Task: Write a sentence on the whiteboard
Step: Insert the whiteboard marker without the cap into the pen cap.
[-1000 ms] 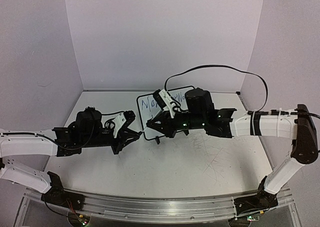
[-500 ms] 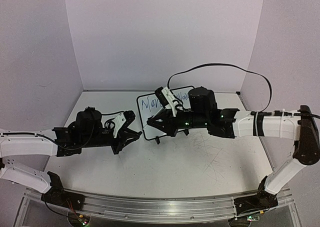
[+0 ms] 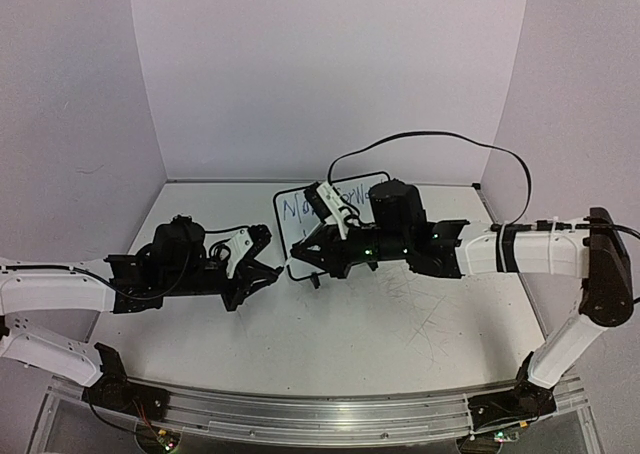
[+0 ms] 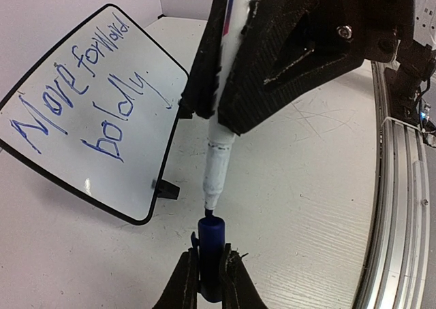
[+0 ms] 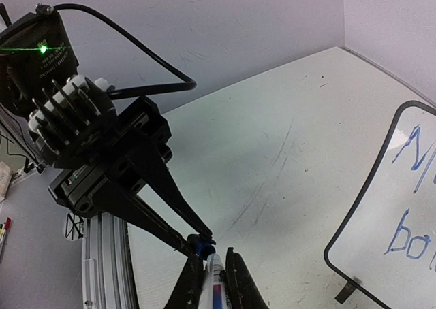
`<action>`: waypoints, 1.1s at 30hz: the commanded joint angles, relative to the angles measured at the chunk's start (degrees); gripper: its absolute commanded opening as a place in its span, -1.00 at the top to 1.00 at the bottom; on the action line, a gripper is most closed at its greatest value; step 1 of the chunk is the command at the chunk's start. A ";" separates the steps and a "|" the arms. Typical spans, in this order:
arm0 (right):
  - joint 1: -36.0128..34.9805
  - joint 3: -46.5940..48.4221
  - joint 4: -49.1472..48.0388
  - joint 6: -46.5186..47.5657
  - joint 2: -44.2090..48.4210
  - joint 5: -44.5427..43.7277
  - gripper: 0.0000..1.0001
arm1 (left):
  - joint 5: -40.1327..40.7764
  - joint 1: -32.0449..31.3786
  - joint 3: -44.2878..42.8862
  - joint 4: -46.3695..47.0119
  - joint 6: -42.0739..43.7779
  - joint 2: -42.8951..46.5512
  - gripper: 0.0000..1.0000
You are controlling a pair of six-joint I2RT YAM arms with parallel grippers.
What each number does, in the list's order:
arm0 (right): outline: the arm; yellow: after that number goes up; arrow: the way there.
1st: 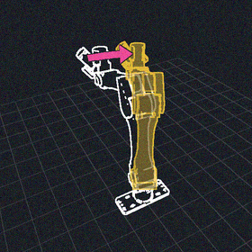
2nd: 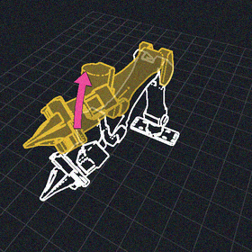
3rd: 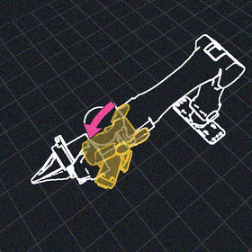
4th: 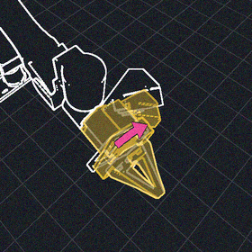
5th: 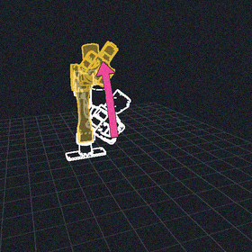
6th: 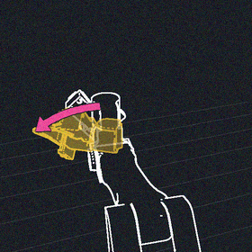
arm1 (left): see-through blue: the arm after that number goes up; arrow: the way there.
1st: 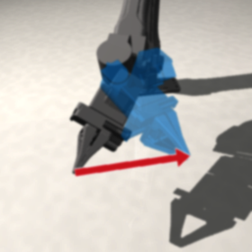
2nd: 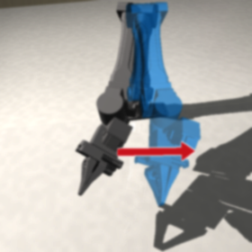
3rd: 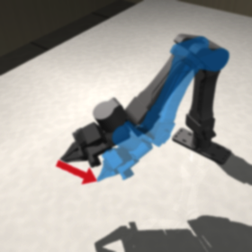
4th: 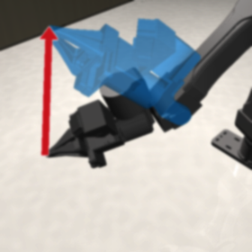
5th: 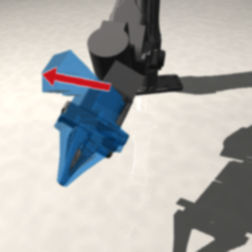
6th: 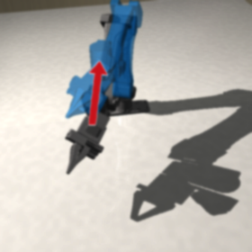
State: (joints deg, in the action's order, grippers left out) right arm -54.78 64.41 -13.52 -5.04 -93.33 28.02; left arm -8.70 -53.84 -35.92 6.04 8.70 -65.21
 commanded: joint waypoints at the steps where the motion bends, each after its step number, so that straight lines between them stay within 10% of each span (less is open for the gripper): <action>1: -0.41 1.92 -2.56 -0.82 -0.42 1.40 1.00 | 0.72 -0.30 -1.36 2.40 -0.39 0.66 1.00; 33: -0.42 -0.37 -5.28 -2.20 -1.02 0.57 1.00 | 0.64 -0.30 -1.20 2.14 -0.29 1.46 1.00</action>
State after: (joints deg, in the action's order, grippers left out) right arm -54.96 62.98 -16.67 -6.31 -93.22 27.98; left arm -8.40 -53.87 -35.92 6.09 8.71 -65.25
